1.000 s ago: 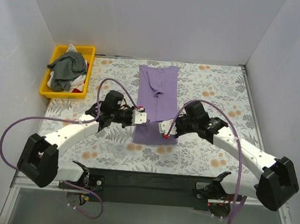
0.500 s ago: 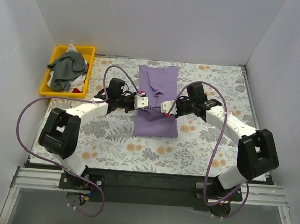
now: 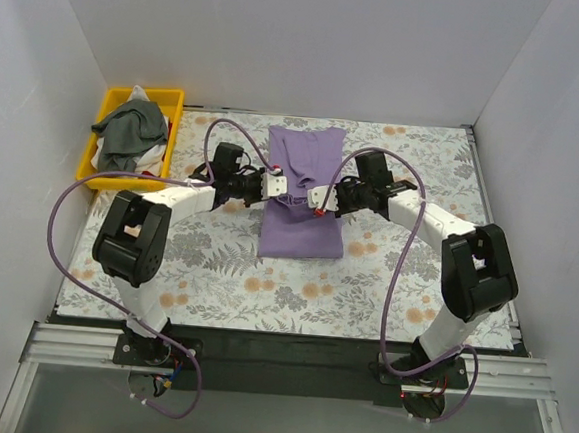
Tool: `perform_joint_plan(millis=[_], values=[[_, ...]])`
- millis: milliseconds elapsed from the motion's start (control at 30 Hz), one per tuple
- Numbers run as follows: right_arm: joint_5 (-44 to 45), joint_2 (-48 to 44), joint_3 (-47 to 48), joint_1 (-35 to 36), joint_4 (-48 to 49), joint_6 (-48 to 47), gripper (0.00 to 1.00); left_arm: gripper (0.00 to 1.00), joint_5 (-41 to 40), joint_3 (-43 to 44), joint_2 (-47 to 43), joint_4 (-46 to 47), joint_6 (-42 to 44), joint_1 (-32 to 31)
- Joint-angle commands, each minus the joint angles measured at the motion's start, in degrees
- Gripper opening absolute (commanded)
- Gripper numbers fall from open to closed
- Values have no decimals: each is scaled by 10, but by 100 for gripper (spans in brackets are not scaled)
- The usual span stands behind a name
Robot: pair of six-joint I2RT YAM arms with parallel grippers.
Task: Fold and stack the t-shirts
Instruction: Fold the tshirt
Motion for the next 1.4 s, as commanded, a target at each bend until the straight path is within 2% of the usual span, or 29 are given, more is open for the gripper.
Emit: perform_joint_plan(millis=[0,367,733,767,833,867,933,967,1033,1133,1200,1267,1367], values=[[-11,18,28,-3,24,-20,1,0,6,24,16,24,12,7],[0,65,41,-18,35,-26,1,0,-1,30,61,81,-5,15],[16,110,63,-20,43,-26,1,0,-8,53,101,89,-8,16],[28,113,68,-19,43,-22,5,2,-12,55,104,95,-11,16],[41,120,75,-20,42,-12,17,7,-31,62,112,103,-34,16],[53,120,80,-21,43,-2,31,13,-37,69,115,103,-41,17],[63,113,93,-22,43,4,48,20,-49,74,109,103,-68,22],[72,108,97,-26,42,7,51,27,-52,76,104,103,-79,25],[80,86,106,-31,42,16,56,32,-66,77,79,103,-122,33],[83,39,98,-36,29,48,59,39,-61,70,24,84,-181,45],[70,-9,80,-35,-4,54,58,40,-51,51,-20,43,-199,47],[45,-38,59,-29,-36,65,54,40,-6,25,-55,-8,-202,48],[16,-86,23,-7,-92,88,48,43,49,-56,-131,-18,-201,40]])
